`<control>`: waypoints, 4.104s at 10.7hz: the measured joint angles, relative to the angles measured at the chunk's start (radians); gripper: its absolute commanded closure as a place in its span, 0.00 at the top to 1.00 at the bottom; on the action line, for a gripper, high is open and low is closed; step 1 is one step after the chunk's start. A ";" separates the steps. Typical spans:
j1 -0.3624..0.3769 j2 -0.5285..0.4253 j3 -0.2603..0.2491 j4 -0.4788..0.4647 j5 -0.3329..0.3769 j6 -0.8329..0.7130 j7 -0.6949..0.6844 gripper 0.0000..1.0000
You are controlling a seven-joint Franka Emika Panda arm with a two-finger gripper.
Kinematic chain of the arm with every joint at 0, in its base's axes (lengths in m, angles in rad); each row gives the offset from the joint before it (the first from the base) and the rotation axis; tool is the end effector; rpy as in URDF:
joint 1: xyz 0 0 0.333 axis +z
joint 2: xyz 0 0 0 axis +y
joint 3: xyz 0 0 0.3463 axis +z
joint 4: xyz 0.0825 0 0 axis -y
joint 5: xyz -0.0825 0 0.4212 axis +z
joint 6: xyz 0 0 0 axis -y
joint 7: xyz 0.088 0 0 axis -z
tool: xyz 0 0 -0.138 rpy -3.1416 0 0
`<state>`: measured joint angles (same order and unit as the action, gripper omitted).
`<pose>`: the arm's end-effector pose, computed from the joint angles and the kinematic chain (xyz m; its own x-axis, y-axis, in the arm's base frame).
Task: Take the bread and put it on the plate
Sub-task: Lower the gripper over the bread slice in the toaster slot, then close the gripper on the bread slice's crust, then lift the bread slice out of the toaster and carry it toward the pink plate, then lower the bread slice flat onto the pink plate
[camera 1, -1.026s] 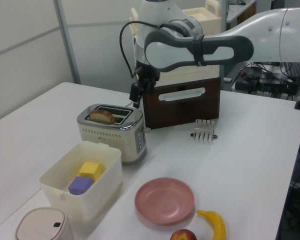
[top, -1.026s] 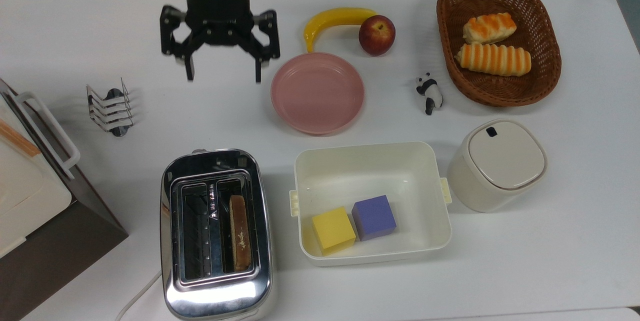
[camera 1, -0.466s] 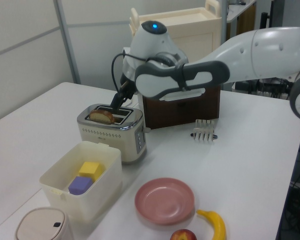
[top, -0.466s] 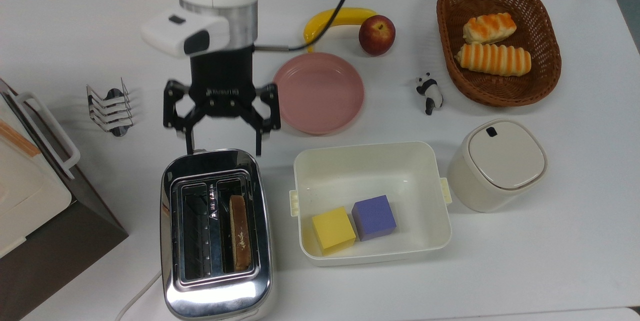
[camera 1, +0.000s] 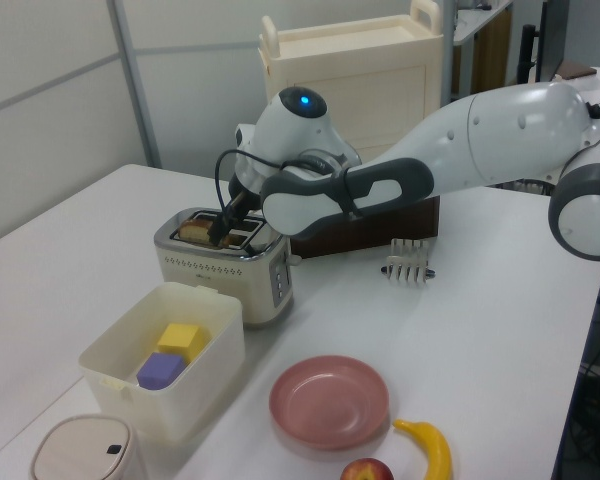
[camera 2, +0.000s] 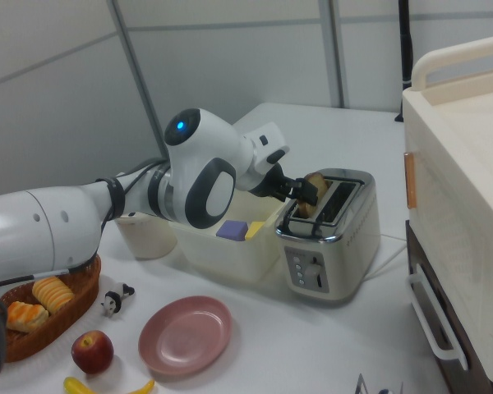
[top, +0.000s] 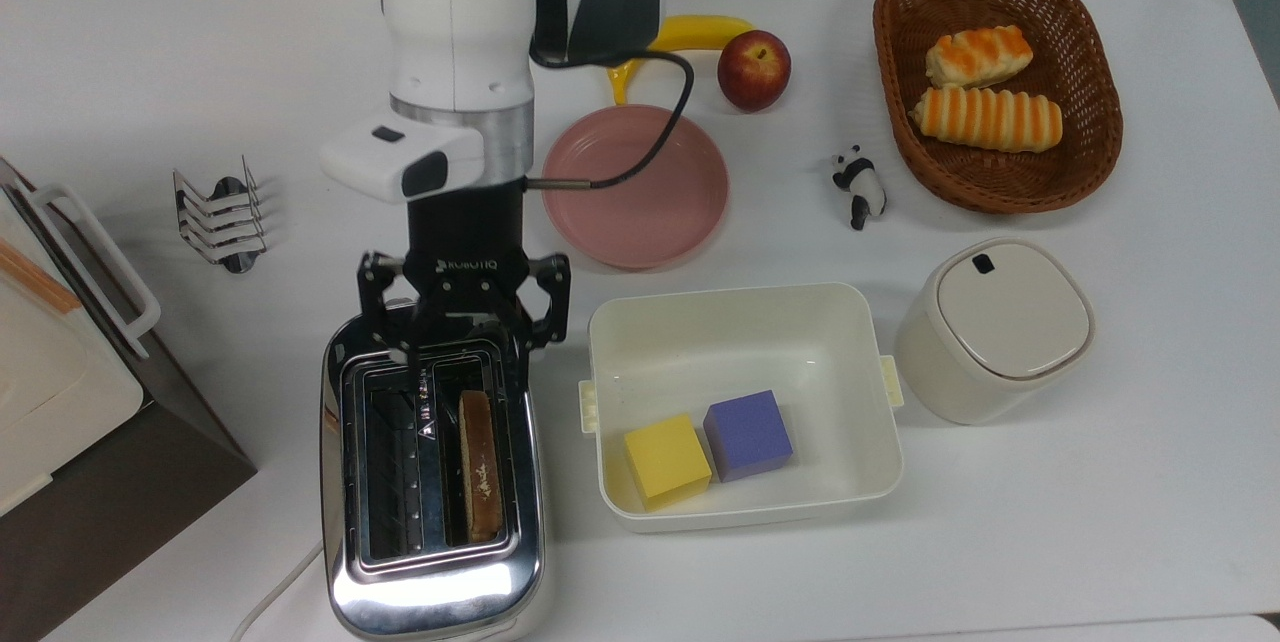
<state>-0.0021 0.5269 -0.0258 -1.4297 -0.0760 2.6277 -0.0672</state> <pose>0.8212 -0.0178 0.4555 0.7816 0.1218 0.6117 0.0569 -0.9906 0.1246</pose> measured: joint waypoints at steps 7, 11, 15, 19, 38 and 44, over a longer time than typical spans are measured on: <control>0.002 0.026 -0.003 0.021 0.000 0.061 0.000 0.00; 0.000 0.003 -0.005 0.078 0.000 0.061 0.000 0.00; 0.000 -0.065 -0.005 0.108 0.000 0.061 0.036 0.00; 0.010 -0.151 0.002 0.108 0.001 -0.054 0.136 0.00; 0.117 -0.150 0.095 0.011 0.165 -1.203 -0.349 1.00; 0.085 -0.101 0.075 0.036 0.011 -1.143 -0.354 1.00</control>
<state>0.0834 0.4262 0.0491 -1.3937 -0.0645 1.4850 -0.4217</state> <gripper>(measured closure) 0.000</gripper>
